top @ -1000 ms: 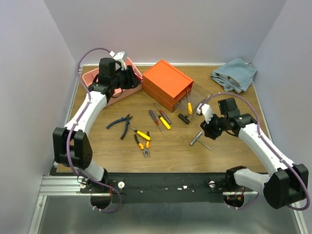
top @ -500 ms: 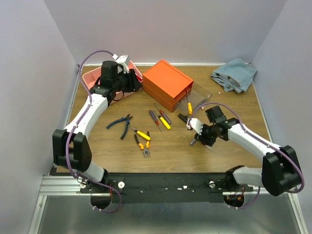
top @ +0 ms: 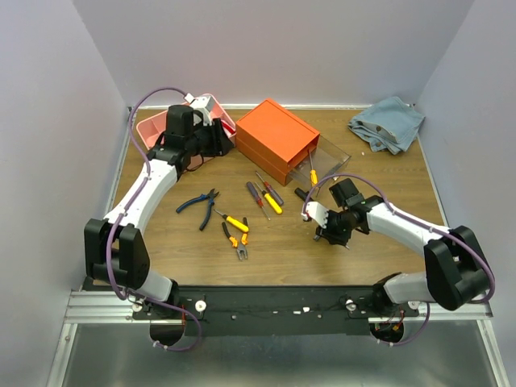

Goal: Sort the tools into containers

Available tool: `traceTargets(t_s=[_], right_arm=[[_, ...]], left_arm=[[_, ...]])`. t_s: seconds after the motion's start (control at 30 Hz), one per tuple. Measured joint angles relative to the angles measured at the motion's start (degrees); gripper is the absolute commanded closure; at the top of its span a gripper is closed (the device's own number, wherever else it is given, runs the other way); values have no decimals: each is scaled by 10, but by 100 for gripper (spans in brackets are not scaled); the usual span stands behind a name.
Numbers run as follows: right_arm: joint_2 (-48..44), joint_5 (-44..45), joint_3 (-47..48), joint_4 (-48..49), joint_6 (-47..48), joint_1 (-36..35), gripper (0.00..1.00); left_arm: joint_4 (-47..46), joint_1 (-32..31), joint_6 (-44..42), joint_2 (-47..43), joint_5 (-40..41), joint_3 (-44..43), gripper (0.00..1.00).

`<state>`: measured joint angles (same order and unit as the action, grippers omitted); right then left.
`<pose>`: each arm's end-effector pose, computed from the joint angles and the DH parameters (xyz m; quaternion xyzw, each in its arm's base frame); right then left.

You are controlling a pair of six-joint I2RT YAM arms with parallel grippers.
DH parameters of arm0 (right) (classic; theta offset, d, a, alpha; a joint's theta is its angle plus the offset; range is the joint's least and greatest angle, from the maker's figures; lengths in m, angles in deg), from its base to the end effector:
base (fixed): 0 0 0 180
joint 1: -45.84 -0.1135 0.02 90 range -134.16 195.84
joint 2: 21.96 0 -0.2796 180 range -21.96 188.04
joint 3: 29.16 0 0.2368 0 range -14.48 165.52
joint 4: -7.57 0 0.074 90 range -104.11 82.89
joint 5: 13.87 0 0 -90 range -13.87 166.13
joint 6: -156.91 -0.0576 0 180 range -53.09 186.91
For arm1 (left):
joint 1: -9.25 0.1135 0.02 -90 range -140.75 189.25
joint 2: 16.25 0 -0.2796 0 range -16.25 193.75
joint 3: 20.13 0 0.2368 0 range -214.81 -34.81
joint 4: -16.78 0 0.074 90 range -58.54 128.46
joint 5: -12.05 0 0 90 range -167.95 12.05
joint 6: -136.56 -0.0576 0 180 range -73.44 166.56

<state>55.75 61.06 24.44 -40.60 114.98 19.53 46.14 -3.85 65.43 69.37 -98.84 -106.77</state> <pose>0.1871 0.1092 0.1665 -0.6082 0.7681 0.0984 0.1744 0.3342 -0.0989 0.3358 0.0503 0.8481 -0.2884 0.4416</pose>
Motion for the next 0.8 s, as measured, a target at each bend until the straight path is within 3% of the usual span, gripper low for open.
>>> traceTargets(t_s=[0.13,0.2,0.3,0.5,0.6,0.8], right_arm=[[2,-3,0,0,0,0,68],[2,-7,0,0,0,0,87],[2,-11,-2,4,-2,0,99],[-9,-11,-7,5,-5,0,99],[-40,-20,3,-45,-5,0,99],[-148,-107,115,-143,-20,0,99]], left_arm=[[0,0,-3,-12,5,11,46],[0,0,-3,-21,7,18,46],[-1,0,-4,-30,8,28,46],[0,0,-5,-40,8,40,46],[-1,0,-5,-40,9,40,46],[-5,0,-5,-40,10,40,46]])
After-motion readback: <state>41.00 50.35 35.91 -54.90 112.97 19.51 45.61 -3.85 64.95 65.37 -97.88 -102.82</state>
